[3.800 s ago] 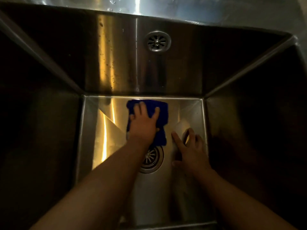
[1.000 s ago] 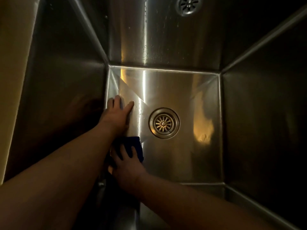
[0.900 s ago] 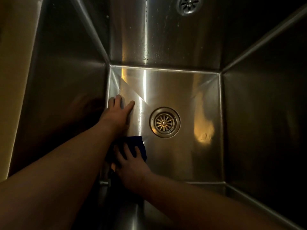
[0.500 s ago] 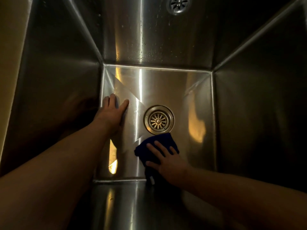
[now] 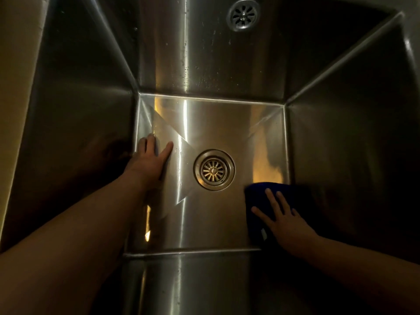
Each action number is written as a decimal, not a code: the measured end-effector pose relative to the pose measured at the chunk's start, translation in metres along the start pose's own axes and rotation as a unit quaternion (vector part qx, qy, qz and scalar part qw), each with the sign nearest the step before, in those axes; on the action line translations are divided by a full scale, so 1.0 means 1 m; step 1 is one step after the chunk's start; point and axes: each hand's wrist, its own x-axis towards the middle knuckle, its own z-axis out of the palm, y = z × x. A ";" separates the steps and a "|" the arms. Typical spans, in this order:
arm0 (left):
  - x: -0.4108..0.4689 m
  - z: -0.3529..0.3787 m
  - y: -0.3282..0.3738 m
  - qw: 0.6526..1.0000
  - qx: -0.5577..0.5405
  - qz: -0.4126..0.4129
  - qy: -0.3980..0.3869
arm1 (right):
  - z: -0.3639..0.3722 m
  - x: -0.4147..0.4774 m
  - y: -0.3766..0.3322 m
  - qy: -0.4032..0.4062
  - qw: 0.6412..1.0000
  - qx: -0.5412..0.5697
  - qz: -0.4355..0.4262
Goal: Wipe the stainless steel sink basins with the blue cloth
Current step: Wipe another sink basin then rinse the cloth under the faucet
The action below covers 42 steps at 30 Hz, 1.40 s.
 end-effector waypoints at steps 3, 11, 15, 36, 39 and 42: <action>-0.002 -0.002 0.003 1.000 0.002 0.000 0.002 | 0.007 0.000 -0.002 0.011 1.000 0.015 0.001; -0.003 -0.002 0.005 1.000 -0.002 -0.001 0.010 | -0.010 0.023 0.001 0.054 0.996 0.061 0.026; -0.003 -0.001 0.005 1.000 -0.001 -0.002 0.014 | -0.054 0.059 0.016 0.116 0.986 0.098 0.069; -0.006 -0.001 0.005 0.997 -0.075 -0.026 0.000 | -0.174 0.143 0.046 0.233 0.941 0.206 0.136; -0.012 -0.008 0.007 0.990 -0.137 -0.028 0.028 | -0.186 0.141 0.021 0.255 0.938 0.221 0.086; -0.014 -0.019 0.012 0.967 -0.206 -0.052 0.138 | -0.200 0.140 -0.008 0.266 0.937 0.222 0.041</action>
